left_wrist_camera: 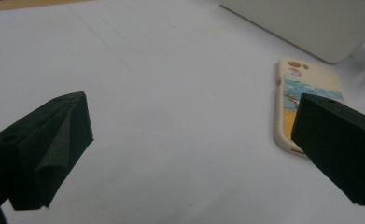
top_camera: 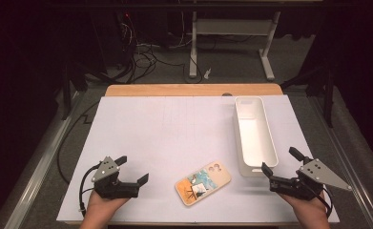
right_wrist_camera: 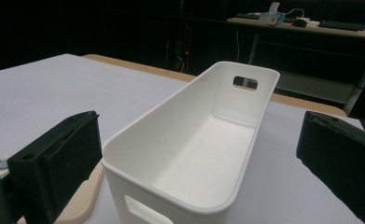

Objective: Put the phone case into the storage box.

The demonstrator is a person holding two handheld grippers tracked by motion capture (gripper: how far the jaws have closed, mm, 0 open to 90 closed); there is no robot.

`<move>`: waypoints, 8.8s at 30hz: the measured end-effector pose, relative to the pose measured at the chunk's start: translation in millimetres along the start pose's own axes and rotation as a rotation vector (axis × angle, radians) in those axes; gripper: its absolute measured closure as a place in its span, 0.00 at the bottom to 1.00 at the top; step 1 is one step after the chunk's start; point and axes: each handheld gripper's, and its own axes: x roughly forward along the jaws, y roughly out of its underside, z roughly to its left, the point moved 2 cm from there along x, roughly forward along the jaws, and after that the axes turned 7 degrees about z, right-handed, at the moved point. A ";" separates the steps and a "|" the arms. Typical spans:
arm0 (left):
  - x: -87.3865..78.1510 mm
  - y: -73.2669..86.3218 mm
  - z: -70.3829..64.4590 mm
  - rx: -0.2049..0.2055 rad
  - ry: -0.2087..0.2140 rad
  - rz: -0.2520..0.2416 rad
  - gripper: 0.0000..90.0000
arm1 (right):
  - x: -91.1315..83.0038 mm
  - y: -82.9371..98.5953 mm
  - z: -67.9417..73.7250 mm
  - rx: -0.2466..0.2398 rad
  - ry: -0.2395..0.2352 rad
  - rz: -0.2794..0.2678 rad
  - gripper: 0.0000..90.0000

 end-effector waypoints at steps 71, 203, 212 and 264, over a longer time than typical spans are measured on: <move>144.8 -45.5 -121.8 0.329 0.125 0.585 0.02 | 0.8 0.2 -0.6 -0.007 -0.003 0.001 0.01; 71.5 -44.3 -52.7 0.278 0.371 -0.054 0.13 | 4.6 0.3 2.2 -0.010 -0.023 0.006 0.01; 76.5 -39.5 -60.5 0.292 0.421 -0.031 0.13 | 6.4 -0.6 4.6 -0.014 -0.032 0.007 0.01; 73.4 -39.7 -61.2 0.320 0.518 -0.069 0.13 | 40.4 -32.5 39.9 -0.052 -0.308 0.027 0.00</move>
